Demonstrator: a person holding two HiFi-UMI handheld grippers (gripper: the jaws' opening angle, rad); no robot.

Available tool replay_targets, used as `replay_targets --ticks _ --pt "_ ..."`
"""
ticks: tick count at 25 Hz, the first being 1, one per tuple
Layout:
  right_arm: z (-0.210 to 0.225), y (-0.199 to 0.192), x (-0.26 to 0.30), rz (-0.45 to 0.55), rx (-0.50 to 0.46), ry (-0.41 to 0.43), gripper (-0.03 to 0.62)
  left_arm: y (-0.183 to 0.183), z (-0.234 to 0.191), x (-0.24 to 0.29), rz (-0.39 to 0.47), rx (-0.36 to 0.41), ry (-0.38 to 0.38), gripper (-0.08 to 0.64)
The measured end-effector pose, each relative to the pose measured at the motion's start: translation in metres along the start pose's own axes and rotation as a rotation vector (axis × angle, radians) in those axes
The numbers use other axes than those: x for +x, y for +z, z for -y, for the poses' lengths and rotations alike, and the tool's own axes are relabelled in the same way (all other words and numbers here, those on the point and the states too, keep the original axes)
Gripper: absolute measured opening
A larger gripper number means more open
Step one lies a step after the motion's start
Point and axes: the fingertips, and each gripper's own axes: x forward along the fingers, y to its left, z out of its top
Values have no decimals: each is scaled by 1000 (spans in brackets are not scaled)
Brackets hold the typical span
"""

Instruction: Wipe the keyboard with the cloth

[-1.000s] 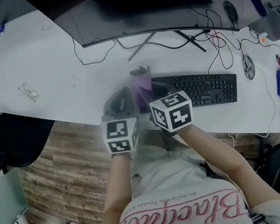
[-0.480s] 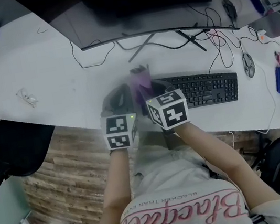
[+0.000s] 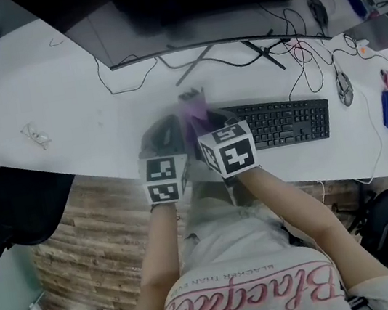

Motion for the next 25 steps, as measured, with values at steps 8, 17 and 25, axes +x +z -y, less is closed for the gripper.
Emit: replay_targets --ticks 8,17,25 --pt "3 0 -2 -3 -8 22 84 3 10 6 -7 8 12 6" --pt "25 -4 -11 -8 -6 30 84 7 27 13 -13 11 40 6" --pt "50 -10 -25 -5 7 35 84 9 54 20 -21 21 48 6"
